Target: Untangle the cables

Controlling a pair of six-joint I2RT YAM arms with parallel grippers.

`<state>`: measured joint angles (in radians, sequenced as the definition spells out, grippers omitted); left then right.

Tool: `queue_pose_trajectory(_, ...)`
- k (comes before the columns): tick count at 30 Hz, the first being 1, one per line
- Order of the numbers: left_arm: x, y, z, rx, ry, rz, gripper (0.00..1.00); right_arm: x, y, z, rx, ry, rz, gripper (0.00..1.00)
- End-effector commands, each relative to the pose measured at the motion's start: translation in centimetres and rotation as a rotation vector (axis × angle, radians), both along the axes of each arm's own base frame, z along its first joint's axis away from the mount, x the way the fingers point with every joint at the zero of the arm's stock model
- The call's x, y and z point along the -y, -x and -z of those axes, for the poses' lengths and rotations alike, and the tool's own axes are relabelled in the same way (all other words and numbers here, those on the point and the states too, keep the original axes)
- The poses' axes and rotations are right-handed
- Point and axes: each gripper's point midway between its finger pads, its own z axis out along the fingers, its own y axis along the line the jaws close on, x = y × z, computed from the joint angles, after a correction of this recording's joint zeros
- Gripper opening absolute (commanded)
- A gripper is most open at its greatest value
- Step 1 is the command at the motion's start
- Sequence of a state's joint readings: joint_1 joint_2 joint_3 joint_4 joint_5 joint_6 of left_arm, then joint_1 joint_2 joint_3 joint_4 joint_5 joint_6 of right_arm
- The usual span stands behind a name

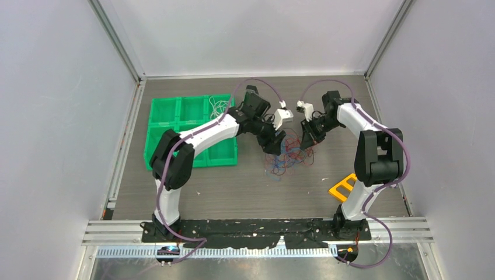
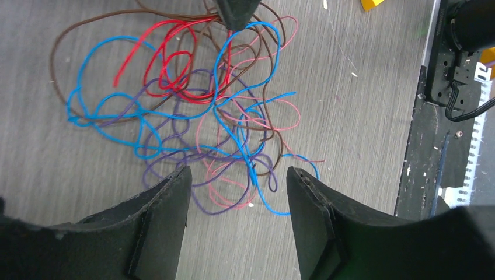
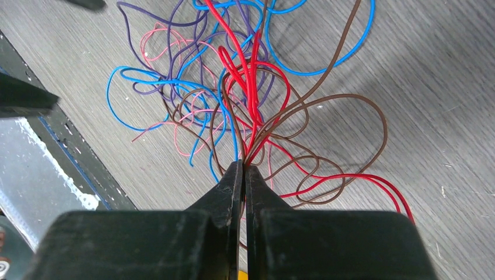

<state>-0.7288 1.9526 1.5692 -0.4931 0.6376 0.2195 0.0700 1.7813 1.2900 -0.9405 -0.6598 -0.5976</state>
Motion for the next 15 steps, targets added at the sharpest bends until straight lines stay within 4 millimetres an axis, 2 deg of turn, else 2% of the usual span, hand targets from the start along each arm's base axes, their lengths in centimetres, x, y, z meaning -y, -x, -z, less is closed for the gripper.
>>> queue_pose_trajectory(1,1.4,0.2,1.2,0.007,-0.018,0.031,0.61,-0.4,-0.6,-0.2,0.001,-0.017,0.037,0.06)
queue_pose_trajectory(5,2.1,0.8,3.4,-0.024,-0.074,0.011,0.57,0.1,0.0,0.5,0.015,0.007,0.02,0.06)
queue_pose_trajectory(10,3.0,0.0,5.5,-0.068,-0.136,-0.066,0.43,0.3,0.2,1.2,0.023,0.021,0.018,0.06)
queue_pose_trajectory(12,3.1,-0.1,5.2,-0.075,-0.145,-0.068,0.29,0.6,0.0,1.6,0.037,0.041,0.032,0.06)
queue_pose_trajectory(15,2.9,0.2,2.1,-0.048,-0.115,-0.055,0.04,1.3,-0.2,2.1,0.045,0.082,0.048,0.06)
